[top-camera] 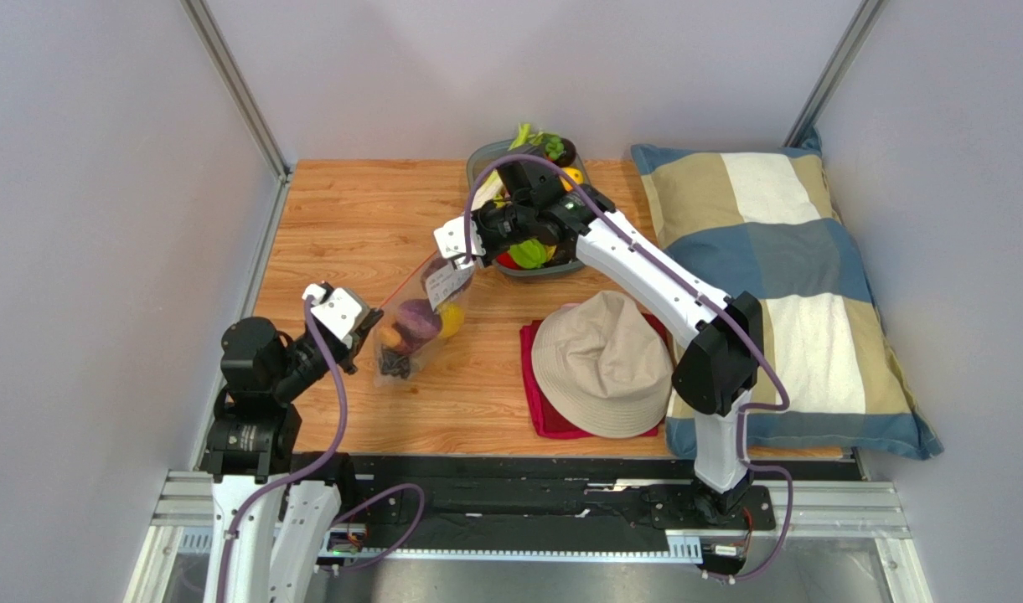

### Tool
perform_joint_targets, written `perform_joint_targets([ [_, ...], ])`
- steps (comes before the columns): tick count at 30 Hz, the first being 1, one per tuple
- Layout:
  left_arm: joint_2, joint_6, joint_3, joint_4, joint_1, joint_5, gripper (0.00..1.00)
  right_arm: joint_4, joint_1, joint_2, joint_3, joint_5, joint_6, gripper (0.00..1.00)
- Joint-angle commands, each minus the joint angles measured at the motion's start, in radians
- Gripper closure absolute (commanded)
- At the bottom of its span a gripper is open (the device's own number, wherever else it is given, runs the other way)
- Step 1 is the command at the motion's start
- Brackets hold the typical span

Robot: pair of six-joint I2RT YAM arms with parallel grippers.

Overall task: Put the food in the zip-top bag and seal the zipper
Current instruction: Zip the zipper food storage bag at the center of the board, then place the zipper food storage bag at the center of the board.

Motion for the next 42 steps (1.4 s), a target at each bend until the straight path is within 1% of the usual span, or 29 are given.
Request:
perform_joint_targets([
  [1, -0.029, -0.072, 0.060, 0.043, -0.001, -0.102, 1.00, 0.038, -0.046, 0.034, 0.052, 0.102, 0.019, 1.00],
  [5, -0.035, -0.069, 0.066, 0.038, -0.001, -0.220, 1.00, 0.036, -0.081, 0.032, 0.032, 0.118, 0.010, 1.00],
  [10, -0.044, -0.054, 0.064, 0.020, -0.001, -0.247, 1.00, 0.027, -0.118, 0.026, 0.000, 0.128, -0.004, 1.00],
  [15, -0.032, -0.045, 0.060, 0.017, -0.001, -0.316, 1.00, 0.025, -0.155, 0.034, -0.009, 0.139, -0.013, 1.00],
  [17, -0.018, -0.045, 0.066, 0.012, -0.002, -0.322, 1.00, 0.022, -0.158, 0.032, -0.009, 0.135, -0.008, 1.00],
  [22, 0.020, -0.052, 0.083, 0.012, -0.002, -0.322, 1.00, 0.018, -0.140, -0.006, -0.014, 0.089, 0.034, 1.00],
  [25, 0.042, -0.059, 0.101, 0.006, -0.002, -0.298, 1.00, 0.010, -0.120, -0.052, -0.023, 0.052, 0.080, 1.00],
  [27, 0.058, -0.063, 0.115, 0.000, -0.002, -0.291, 1.00, -0.019, -0.101, -0.078, -0.040, 0.041, 0.099, 1.00],
  [31, 0.098, -0.065, 0.141, -0.031, -0.001, -0.313, 1.00, -0.062, -0.063, -0.179, -0.091, 0.012, 0.136, 1.00],
  [38, 0.147, -0.068, 0.164, -0.062, -0.002, -0.293, 1.00, -0.177, -0.014, -0.313, -0.126, -0.011, 0.264, 1.00],
  [41, 0.206, -0.089, 0.173, -0.068, -0.002, -0.310, 1.00, -0.224, -0.008, -0.342, -0.152, 0.006, 0.315, 1.00],
  [42, 0.253, -0.100, 0.176, -0.066, -0.001, -0.317, 1.00, -0.226, -0.008, -0.354, -0.167, 0.016, 0.327, 1.00],
])
